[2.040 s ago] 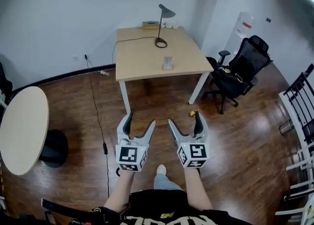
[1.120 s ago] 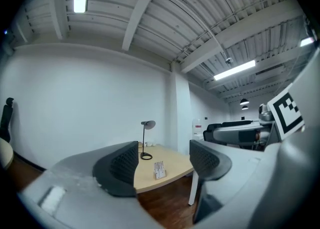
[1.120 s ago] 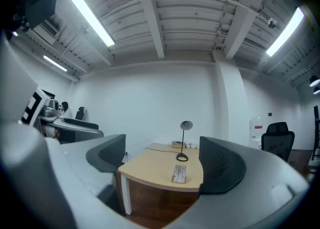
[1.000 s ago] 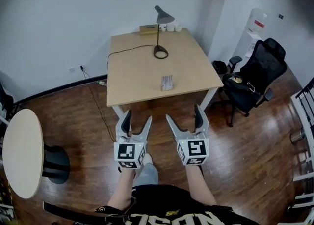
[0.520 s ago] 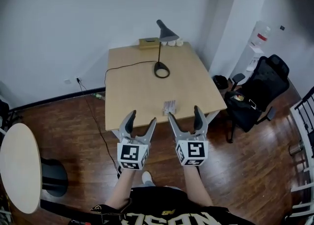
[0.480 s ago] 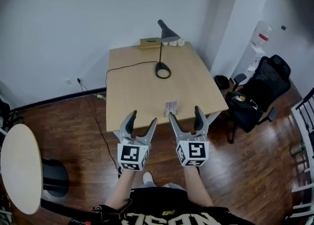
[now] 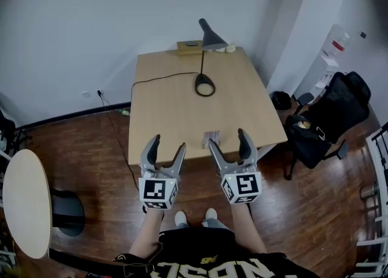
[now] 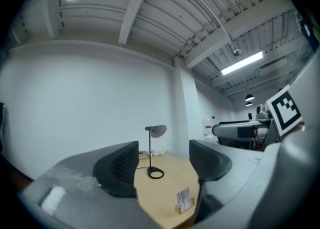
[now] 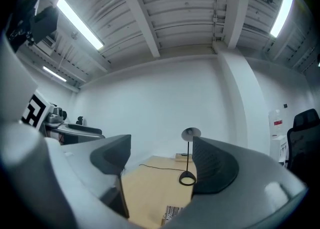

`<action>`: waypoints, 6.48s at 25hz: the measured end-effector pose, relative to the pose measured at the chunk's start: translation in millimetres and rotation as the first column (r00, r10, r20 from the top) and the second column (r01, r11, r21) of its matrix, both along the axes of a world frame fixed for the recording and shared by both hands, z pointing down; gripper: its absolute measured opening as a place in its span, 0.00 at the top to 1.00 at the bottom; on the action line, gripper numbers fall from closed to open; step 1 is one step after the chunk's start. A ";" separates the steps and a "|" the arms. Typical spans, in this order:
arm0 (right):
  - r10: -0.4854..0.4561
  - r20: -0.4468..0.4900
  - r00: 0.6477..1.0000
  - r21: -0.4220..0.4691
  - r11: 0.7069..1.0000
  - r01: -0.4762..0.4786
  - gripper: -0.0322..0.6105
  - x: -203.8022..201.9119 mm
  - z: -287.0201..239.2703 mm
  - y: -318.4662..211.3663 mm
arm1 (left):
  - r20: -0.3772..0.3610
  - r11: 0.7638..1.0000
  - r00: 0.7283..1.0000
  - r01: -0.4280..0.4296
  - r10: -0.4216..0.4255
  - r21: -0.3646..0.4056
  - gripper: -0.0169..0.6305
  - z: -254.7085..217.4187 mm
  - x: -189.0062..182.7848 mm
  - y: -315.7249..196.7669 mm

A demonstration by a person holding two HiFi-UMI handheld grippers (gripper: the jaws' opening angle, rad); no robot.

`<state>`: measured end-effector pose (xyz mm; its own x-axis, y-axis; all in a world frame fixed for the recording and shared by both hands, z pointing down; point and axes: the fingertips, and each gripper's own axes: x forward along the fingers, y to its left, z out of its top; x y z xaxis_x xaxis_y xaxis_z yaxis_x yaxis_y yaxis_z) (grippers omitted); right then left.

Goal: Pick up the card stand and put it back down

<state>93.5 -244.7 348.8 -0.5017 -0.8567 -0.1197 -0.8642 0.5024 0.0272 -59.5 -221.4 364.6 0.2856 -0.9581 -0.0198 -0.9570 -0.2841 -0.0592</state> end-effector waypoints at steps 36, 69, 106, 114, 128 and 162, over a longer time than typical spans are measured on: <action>-0.037 -0.148 0.988 -0.511 0.858 -0.045 0.34 297.1 325.3 -60.3 | 0.061 0.917 0.981 -0.151 0.185 -0.369 0.39 235.6 47.3 -98.9; -0.852 -0.242 0.465 -0.648 0.498 0.576 0.77 -43.9 399.3 -146.5 | 0.005 0.891 1.000 0.023 -0.024 -0.453 0.40 278.5 -57.3 -95.7; -0.058 -0.121 0.991 -0.324 0.946 0.016 0.77 -9.5 47.5 -63.9 | 0.021 0.951 0.951 0.308 -0.308 0.025 0.47 -2.3 -85.8 -36.4; -0.032 -0.135 0.990 -0.308 0.951 -0.011 0.77 1.2 42.0 -66.6 | 0.016 0.961 0.961 0.274 -0.274 0.022 0.41 0.1 -85.5 -39.4; -0.316 -0.290 0.903 -0.292 0.928 0.231 0.77 -43.9 72.9 -124.9 | 0.052 0.935 0.938 0.347 -0.344 -0.070 0.36 36.1 -126.9 -19.6; -0.892 -0.361 0.272 -0.571 0.442 0.692 0.77 -251.0 401.0 -105.0 | 0.033 0.916 0.981 0.192 -0.193 -0.353 0.35 220.9 -161.8 -28.8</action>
<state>-157.5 -349.8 749.7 -0.8092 0.0800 0.5820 0.1302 0.9905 0.0448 -221.4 -250.1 585.5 0.0954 -0.9395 0.3291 -0.9952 -0.0965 0.0130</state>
